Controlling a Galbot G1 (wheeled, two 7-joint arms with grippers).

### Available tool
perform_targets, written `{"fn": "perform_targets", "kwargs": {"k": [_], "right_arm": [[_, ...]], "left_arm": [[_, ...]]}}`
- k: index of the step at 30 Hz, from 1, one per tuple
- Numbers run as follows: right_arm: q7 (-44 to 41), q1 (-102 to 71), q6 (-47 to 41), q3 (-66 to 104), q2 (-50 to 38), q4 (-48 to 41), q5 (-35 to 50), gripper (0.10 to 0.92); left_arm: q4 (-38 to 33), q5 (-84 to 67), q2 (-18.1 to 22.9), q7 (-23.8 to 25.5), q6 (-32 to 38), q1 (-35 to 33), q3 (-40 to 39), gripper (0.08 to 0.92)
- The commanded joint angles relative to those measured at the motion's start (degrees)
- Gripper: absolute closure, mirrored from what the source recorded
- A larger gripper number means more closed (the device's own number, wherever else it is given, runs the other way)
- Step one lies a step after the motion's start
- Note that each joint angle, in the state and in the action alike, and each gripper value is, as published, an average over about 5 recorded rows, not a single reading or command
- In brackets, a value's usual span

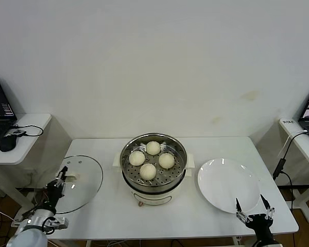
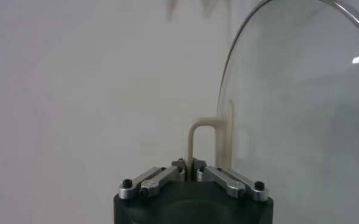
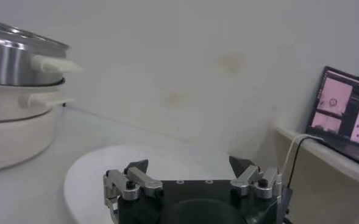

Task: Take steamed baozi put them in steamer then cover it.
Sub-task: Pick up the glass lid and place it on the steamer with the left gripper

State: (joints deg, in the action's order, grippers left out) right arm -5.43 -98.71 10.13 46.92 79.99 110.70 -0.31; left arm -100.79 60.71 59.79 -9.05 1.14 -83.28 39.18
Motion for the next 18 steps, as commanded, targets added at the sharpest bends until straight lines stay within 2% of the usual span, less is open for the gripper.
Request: {"fn": "perform_targets", "kwargs": {"k": [1, 7, 12, 14, 18], "right_arm": [[0.1, 0.0, 0.8, -0.8, 0.3, 0.4, -2.7, 0.203], [0.5, -0.1, 1.0, -2.5, 0.8, 0.3, -4.1, 0.202], [2.4, 1.2, 1.3, -3.6, 2.6, -1.2, -8.2, 0.203], [3.4, 1.8, 1.4, -4.2, 3.7, -2.0, -10.4, 0.202], [5.2, 2.5, 0.8, -5.6, 5.6, -2.7, -14.7, 0.203]], "left_arm": [[-20.7, -2.5, -1.8, 7.9, -8.5, -6.1, 3.4, 0.867], [-27.6, -8.0, -7.1, 10.2, -13.5, -3.2, -5.2, 0.868], [-27.6, -13.4, -13.5, 9.7, -19.7, 3.1, -17.4, 0.868], [-26.7, -13.0, -13.8, 9.9, -21.5, 7.0, -21.5, 0.867], [-25.3, -11.0, -11.9, 12.1, -25.1, 13.5, -27.9, 0.867]]}}
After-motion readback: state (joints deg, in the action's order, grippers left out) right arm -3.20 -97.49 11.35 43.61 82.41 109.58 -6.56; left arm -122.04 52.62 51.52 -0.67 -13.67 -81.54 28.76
